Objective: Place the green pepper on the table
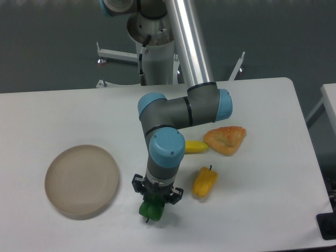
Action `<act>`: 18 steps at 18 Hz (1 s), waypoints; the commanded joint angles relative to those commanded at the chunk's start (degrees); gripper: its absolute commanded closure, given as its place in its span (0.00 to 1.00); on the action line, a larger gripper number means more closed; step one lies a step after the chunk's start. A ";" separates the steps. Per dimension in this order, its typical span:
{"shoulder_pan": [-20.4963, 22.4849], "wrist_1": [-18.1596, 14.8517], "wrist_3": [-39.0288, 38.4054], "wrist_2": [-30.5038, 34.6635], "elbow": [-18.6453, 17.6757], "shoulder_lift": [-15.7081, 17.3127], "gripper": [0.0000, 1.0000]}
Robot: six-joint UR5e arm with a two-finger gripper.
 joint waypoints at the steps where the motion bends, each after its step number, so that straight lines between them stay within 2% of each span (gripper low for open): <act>1: 0.09 -0.09 0.00 0.00 0.00 0.09 0.60; 3: 0.17 0.00 0.09 0.00 0.00 0.09 0.50; 6: 0.88 0.00 0.44 0.09 0.00 0.44 0.23; 9: 1.84 0.09 0.97 0.18 0.00 0.96 0.08; 12: 3.16 0.26 2.37 0.53 0.09 2.02 0.01; 18: 8.77 -0.35 15.09 0.97 -0.26 4.83 0.01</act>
